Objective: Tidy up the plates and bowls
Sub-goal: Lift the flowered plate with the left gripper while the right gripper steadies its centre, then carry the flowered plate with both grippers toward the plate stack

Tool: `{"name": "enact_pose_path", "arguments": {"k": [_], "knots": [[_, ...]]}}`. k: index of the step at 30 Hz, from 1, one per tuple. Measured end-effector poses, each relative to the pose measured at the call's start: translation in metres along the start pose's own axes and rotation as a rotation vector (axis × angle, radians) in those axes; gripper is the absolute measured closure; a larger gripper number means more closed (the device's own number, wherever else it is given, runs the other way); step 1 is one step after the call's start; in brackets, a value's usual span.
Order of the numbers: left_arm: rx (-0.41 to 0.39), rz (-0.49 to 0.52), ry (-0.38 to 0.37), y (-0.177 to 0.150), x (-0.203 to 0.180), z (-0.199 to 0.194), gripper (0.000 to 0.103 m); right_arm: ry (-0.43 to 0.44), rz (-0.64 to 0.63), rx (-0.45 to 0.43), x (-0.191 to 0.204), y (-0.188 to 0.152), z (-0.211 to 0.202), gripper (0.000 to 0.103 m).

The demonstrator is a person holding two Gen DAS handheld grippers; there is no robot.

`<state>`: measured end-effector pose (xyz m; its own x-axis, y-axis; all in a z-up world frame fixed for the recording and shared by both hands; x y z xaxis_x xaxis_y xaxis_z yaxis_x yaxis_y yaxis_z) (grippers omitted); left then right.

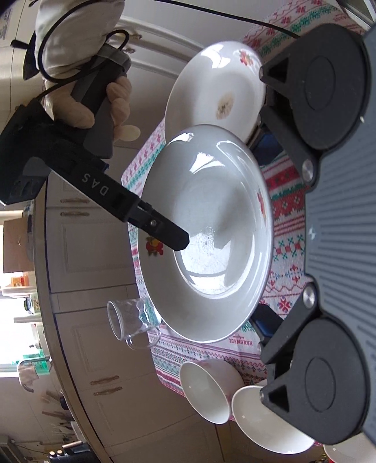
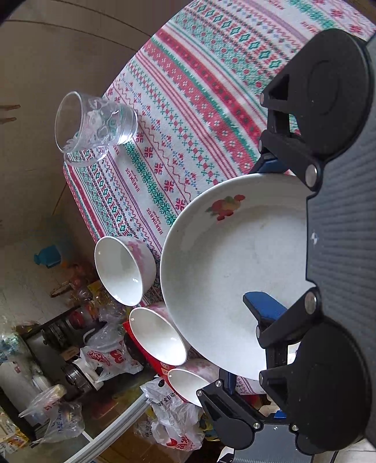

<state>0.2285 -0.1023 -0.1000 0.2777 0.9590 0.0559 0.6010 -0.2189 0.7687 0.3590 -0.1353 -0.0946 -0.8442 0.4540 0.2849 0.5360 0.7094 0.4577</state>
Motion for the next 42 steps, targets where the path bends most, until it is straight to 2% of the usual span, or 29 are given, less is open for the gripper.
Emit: {"name": "enact_pose_path", "arguments": {"k": [16, 26, 42], "knots": [[0.013, 0.113, -0.121, 0.001, -0.063, -0.01, 0.002, -0.063, 0.108, -0.079, -0.004, -0.071, -0.05, 0.018], [0.052, 0.16, -0.188, -0.006, -0.095, -0.004, 0.002, -0.092, 0.177, -0.083, -0.014, -0.117, -0.061, 0.018], [0.086, 0.179, -0.219, -0.01, -0.11, 0.006, 0.002, -0.092, 0.231, -0.076, -0.029, -0.145, -0.053, 0.018]]}}
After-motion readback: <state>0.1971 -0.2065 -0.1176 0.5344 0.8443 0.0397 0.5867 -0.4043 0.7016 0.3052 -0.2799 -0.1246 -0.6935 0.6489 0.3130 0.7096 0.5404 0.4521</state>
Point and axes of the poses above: each gripper's, at about its wrist camera, not at the fingertips, and z roughly the way its jaws point, x to its left, y to its top, the point moved 10 cm from there along z, roughly the way its jaws point, and after that the axes turned 2 degrees about x, right-handed, at the moved point
